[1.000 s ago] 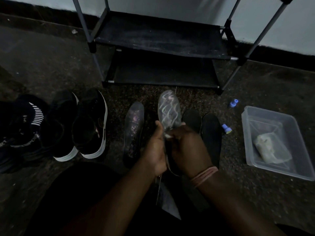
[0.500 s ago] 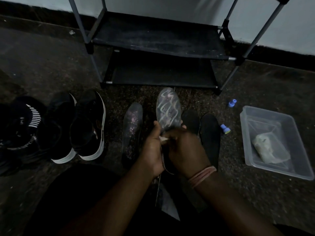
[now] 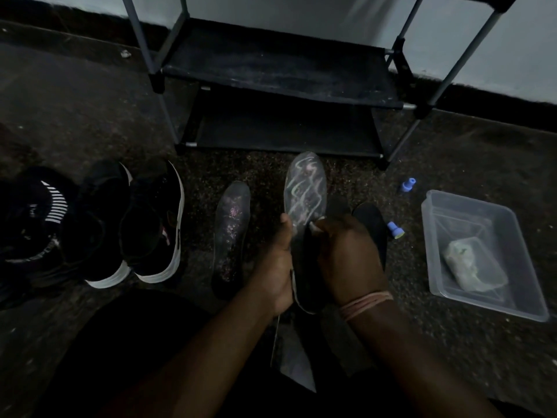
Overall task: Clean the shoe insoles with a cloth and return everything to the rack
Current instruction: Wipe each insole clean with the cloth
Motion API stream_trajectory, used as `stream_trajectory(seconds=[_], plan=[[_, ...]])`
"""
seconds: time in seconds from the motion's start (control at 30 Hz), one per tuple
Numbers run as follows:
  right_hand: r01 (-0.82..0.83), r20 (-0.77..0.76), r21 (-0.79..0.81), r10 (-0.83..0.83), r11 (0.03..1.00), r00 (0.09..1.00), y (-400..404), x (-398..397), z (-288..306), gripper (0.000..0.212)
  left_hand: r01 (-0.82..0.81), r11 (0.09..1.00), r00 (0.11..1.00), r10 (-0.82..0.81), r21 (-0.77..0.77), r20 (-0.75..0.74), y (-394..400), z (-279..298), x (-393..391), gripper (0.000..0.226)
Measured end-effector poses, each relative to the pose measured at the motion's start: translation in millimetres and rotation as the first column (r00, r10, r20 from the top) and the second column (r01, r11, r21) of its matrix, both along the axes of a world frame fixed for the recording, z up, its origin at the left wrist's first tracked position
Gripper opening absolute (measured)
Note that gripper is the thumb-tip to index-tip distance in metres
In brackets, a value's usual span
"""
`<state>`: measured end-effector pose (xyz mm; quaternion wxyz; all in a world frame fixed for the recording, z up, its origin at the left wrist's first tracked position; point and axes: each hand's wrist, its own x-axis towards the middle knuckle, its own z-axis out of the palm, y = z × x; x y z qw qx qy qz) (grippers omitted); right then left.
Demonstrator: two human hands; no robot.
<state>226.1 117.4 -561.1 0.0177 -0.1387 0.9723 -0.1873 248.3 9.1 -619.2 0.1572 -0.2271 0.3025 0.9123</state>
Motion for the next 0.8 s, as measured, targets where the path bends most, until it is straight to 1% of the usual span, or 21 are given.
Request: stream_trajectory(seconds=[0.03, 0.07, 0.1, 0.17, 0.2, 0.27, 0.3, 0.33, 0.37, 0.4, 0.43, 0.47, 0.53, 0.6, 0.67, 0.7, 0.73, 0.77, 0.8], plan=[[-0.043, 0.007, 0.068, 0.043, 0.997, 0.999, -5.7, 4.3, -3.2, 0.042, -0.007, 1.000, 1.000, 0.007, -0.013, 0.002, -1.0, 0.1, 0.3, 0.068], [-0.096, 0.045, 0.076, 0.093, 0.992, 0.995, -13.0, 8.8, -8.3, 0.034, -0.027, 0.999, 1.000, 0.027, -0.028, 0.005, -3.1, -2.4, -0.5, 0.067], [-0.129, 0.116, 0.020, 0.126, 0.991, 0.985, -19.2, 12.7, -11.6, 0.028, -0.050, 0.998, 0.999, 0.050, -0.046, 0.007, -5.4, -4.3, -1.2, 0.066], [-0.163, 0.226, -0.108, 0.184, 0.981, 0.956, -23.6, 15.2, -11.5, 0.028, -0.082, 0.994, 0.997, 0.082, -0.068, 0.001, -7.9, -7.0, -2.4, 0.063], [-0.156, 0.229, -0.139, 0.185, 0.978, 0.956, -21.6, 13.8, -9.2, 0.029, -0.095, 0.992, 0.996, 0.095, -0.086, -0.002, -7.8, -7.9, -2.8, 0.060], [-0.097, 0.126, -0.129, 0.113, 0.987, 0.985, -10.7, 7.1, -5.6, 0.030, -0.097, 0.991, 0.995, 0.095, -0.097, -0.026, -5.3, -6.3, -2.9, 0.052], [-0.035, 0.078, -0.096, 0.043, 0.995, 0.996, -5.8, 3.4, -4.1, 0.036, -0.086, 0.992, 0.996, 0.082, -0.090, -0.042, -3.4, -3.6, -2.6, 0.049], [0.000, 0.046, -0.045, 0.002, 0.999, 0.999, -2.9, 1.2, -4.4, 0.046, -0.076, 0.993, 0.996, 0.072, -0.089, -0.053, -1.8, -3.6, -1.7, 0.047], [0.009, 0.044, 0.020, -0.010, 1.000, 0.999, -2.4, 0.3, -7.1, 0.051, -0.069, 0.994, 0.996, 0.064, -0.089, -0.059, -0.5, -3.0, -0.6, 0.046], [-0.007, 0.031, 0.098, 0.004, 0.995, 1.000, -3.4, -0.1, -11.3, 0.046, -0.065, 0.994, 0.996, 0.060, -0.090, -0.060, -0.8, -4.2, 0.1, 0.045], [-0.032, 0.057, 0.105, 0.026, 0.994, 0.998, -6.5, 1.6, -12.9, 0.035, -0.065, 0.994, 0.997, 0.060, -0.087, -0.057, -1.9, -4.4, 0.9, 0.046], [-0.067, 0.101, 0.048, 0.062, 0.997, 0.993, -10.4, 4.2, -14.0, 0.026, -0.066, 0.995, 0.997, 0.062, -0.075, -0.051, -3.6, -5.8, 1.3, 0.049], [-0.128, 0.196, -0.127, 0.151, 0.984, 0.969, -15.2, 8.8, -11.4, 0.025, -0.059, 0.998, 0.998, 0.058, -0.038, -0.025, -7.6, -7.6, 1.4, 0.055], [-0.129, 0.172, -0.217, 0.168, 0.968, 0.971, -12.4, 5.6, -4.8, 0.025, -0.035, 0.999, 0.999, 0.035, 0.010, -0.005, -8.5, -4.7, 0.7, 0.059], [-0.046, 0.105, -0.179, 0.065, 0.983, 0.992, -4.4, -0.3, -1.1, 0.029, 0.006, 1.000, 1.000, -0.005, 0.026, -0.006, -4.4, -3.3, 1.2, 0.058], [0.006, 0.048, -0.127, 0.000, 0.992, 0.999, -0.3, -3.3, 0.4, 0.037, 0.027, 0.999, 1.000, -0.026, 0.026, -0.014, -1.6, -3.0, 1.8, 0.058], [0.030, 0.006, -0.094, -0.030, 0.995, 1.000, 2.6, -5.4, -0.3, 0.044, 0.038, 0.999, 0.999, -0.037, 0.022, -0.019, 0.2, -3.5, 2.8, 0.059], [0.026, -0.006, -0.075, -0.027, 0.997, 1.000, 3.2, -6.0, -1.1, 0.048, 0.038, 0.999, 0.999, -0.037, 0.036, -0.025, 1.0, -4.1, 3.2, 0.061], [-0.001, 0.013, -0.081, 0.002, 0.997, 1.000, 1.5, -4.2, -2.6, 0.047, 0.025, 0.998, 0.999, -0.023, 0.059, -0.026, -0.2, -5.3, 2.7, 0.063]])
